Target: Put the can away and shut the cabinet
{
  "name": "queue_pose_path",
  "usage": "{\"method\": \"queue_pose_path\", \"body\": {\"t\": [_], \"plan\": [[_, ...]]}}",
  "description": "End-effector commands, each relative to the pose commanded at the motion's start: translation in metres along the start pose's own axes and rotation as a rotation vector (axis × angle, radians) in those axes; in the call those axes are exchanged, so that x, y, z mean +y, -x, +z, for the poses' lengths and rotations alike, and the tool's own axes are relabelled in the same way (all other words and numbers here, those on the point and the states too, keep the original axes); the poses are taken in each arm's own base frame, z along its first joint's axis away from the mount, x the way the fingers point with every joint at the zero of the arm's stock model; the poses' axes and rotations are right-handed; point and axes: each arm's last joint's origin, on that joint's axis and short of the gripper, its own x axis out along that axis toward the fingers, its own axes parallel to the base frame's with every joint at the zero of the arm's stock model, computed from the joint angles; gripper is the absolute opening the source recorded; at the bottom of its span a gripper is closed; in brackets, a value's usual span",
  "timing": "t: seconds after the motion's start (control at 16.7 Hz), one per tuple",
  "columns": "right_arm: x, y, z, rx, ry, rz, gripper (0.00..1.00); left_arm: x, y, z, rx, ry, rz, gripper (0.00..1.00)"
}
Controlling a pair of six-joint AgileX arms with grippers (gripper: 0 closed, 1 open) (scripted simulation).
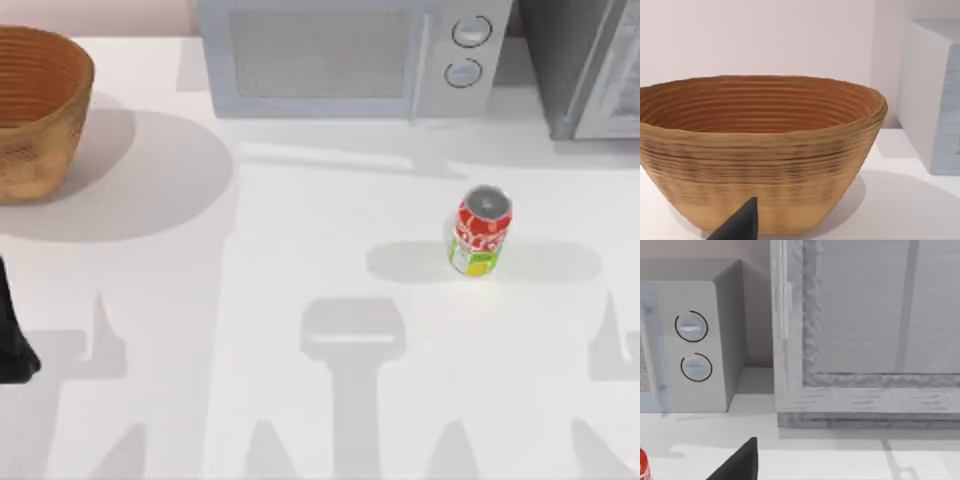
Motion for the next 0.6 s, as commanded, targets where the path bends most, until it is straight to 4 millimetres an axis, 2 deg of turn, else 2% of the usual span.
{"method": "queue_pose_path", "body": {"t": [0.3, 0.6], "plan": [[0.001, -0.003, 0.004, 0.003, -0.001, -0.001, 1.0, 0.0, 0.0, 0.0, 0.0, 0.0, 0.0, 1.0], [0.01, -0.022, 0.019, 0.015, -0.005, -0.005, 1.0, 0.0, 0.0, 0.0, 0.0, 0.0, 0.0, 1.0]]}}
